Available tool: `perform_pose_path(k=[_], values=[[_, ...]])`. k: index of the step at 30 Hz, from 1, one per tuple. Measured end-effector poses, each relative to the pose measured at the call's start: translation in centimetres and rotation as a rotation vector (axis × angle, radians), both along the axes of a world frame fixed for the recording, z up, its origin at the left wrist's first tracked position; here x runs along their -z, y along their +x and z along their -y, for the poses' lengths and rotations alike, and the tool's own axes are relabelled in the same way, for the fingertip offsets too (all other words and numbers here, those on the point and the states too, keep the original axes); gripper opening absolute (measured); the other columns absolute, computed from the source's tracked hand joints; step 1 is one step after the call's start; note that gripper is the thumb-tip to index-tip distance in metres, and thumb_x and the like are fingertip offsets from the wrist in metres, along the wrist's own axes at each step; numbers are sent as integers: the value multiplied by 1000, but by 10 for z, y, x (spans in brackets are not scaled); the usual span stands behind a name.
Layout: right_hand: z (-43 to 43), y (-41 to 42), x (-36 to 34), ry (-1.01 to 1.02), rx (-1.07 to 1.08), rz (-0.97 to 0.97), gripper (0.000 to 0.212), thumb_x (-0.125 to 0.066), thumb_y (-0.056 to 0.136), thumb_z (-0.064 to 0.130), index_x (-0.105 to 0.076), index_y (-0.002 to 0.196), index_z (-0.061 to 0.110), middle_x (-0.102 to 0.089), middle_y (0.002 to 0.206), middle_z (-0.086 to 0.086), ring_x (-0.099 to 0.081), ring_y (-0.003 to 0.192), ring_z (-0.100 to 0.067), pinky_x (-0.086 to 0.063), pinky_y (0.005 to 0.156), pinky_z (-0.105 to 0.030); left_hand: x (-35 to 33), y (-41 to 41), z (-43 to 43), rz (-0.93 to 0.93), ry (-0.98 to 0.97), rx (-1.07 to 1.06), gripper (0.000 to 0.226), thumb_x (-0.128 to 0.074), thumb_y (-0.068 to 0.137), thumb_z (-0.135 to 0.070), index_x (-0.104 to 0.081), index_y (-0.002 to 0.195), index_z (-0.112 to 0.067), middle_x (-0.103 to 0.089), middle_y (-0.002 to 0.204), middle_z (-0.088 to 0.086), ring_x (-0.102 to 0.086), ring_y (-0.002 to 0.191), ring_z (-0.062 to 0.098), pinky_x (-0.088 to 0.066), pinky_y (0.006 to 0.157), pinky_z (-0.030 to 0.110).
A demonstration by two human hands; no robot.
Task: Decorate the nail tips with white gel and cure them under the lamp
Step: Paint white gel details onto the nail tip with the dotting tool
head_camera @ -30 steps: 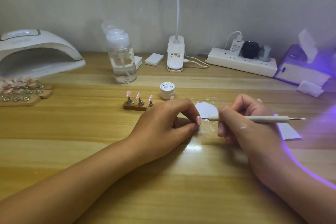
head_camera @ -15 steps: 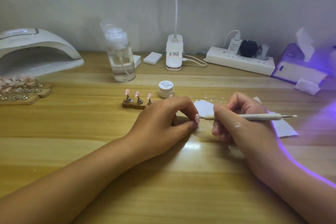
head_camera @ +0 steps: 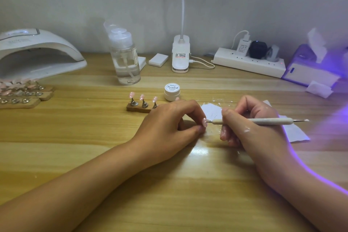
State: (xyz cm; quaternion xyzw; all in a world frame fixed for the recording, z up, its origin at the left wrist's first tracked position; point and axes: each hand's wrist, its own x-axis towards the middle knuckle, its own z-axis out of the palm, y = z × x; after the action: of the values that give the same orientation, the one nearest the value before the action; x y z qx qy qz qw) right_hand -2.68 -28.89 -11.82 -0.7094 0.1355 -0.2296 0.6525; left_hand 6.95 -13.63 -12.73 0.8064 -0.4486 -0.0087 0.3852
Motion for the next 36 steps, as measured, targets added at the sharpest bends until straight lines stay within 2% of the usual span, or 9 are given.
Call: perform_pose_path(k=[7, 12, 14, 18, 22, 24, 26, 32, 36], values=[[1, -1, 1, 38, 27, 37, 32, -63, 87, 6, -45, 62, 15, -60, 48, -8, -47, 39, -10, -38, 39, -16, -1, 0, 0, -3, -1, 4, 12, -72, 85, -19, -66, 85, -29, -67, 87, -23, -54, 56, 6, -30, 64, 9], [13, 1, 0, -137, 145, 155, 30, -67, 88, 35, -47, 67, 26, -46, 49, 8, -35, 43, -5, -30, 41, -15, -2, -1, 0, -11, -2, -4, 13, -72, 86, -18, -66, 84, -29, -66, 87, -25, -52, 56, 5, -33, 70, 4], [24, 3, 1, -286, 191, 90, 30, -68, 86, 41, -48, 72, 24, -56, 51, 8, -43, 44, -3, -35, 45, -17, -2, -2, -1, -29, -7, -5, 12, -72, 86, -18, -66, 84, -28, -65, 82, -28, -52, 55, 4, -33, 68, 6], [37, 8, 9, -341, 147, -142, 25, -70, 88, 33, -52, 74, 22, -70, 57, -3, -59, 48, -8, -44, 60, -33, -2, -3, 0, -41, -19, -3, 13, -72, 87, -18, -65, 83, -29, -63, 78, -29, -52, 54, 5, -39, 76, 31], [36, 9, 11, -429, 91, -196, 24, -69, 87, 36, -52, 75, 23, -70, 56, -1, -56, 46, -5, -40, 56, -30, -4, -2, 0, -39, -9, -5, 11, -72, 86, -19, -66, 84, -28, -64, 80, -27, -53, 55, 3, -33, 62, 17], [37, 9, 11, -439, 112, -201, 23, -69, 85, 34, -52, 74, 22, -68, 54, -1, -51, 43, -4, -38, 55, -28, -3, -3, 0, -58, -24, -4, 11, -72, 86, -18, -66, 83, -28, -63, 79, -27, -53, 54, 4, -40, 72, 34], [38, 10, 11, -419, 134, -195, 22, -69, 85, 34, -53, 75, 23, -69, 56, -1, -55, 45, -5, -40, 57, -30, -4, -4, 1, -67, -24, -5, 11, -71, 86, -18, -66, 83, -27, -62, 76, -28, -54, 54, 4, -38, 87, 38], [37, 10, 11, -449, 97, -203, 25, -69, 88, 40, -53, 76, 27, -71, 60, 3, -59, 52, -4, -41, 58, -31, -5, -2, 1, -40, 12, -20, 11, -71, 86, -19, -66, 83, -28, -59, 74, -32, -54, 57, 1, -30, 67, 7], [36, 10, 11, -459, 62, -219, 28, -70, 87, 40, -52, 76, 23, -69, 59, 1, -57, 52, -7, -45, 57, -31, -4, -1, 0, -42, 16, -13, 10, -71, 87, -21, -65, 84, -29, -62, 77, -30, -54, 56, 2, -33, 66, 5]])
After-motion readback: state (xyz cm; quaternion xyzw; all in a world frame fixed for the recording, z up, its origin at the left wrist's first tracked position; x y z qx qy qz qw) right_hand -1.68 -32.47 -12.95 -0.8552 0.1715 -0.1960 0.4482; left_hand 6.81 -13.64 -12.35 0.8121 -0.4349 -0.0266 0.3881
